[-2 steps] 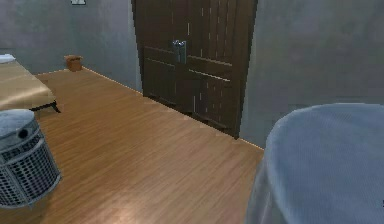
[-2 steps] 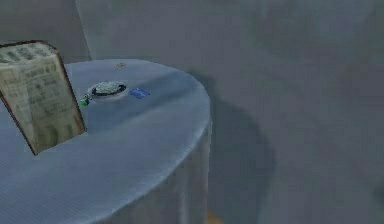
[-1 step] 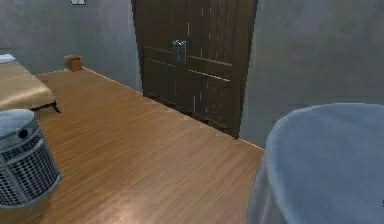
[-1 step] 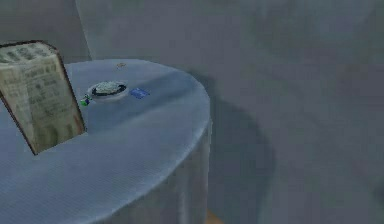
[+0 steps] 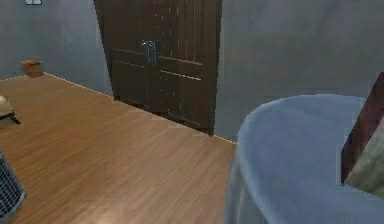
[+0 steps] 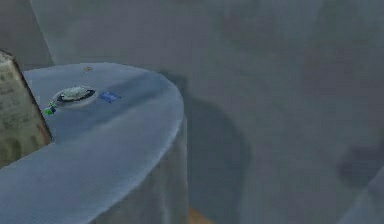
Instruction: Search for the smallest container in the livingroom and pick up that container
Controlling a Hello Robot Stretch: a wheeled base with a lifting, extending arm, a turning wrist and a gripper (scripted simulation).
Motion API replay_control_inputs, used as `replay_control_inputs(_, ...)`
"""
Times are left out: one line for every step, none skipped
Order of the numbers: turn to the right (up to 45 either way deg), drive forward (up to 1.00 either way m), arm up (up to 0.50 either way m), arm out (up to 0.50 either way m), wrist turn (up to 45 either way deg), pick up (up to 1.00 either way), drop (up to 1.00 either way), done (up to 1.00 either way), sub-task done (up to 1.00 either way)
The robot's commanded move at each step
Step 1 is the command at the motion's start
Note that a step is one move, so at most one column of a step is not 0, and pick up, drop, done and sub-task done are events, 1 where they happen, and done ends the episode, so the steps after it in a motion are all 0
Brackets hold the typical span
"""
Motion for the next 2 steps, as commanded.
replay_control_inputs(-18.0, 0.0, 0.0, 0.0, 0.0, 0.0, 0.0, 0.0, 0.0)
replay_control_inputs(-6.0, 0.0, 0.0, 0.0, 0.0, 0.0, 0.0, 0.0, 0.0)
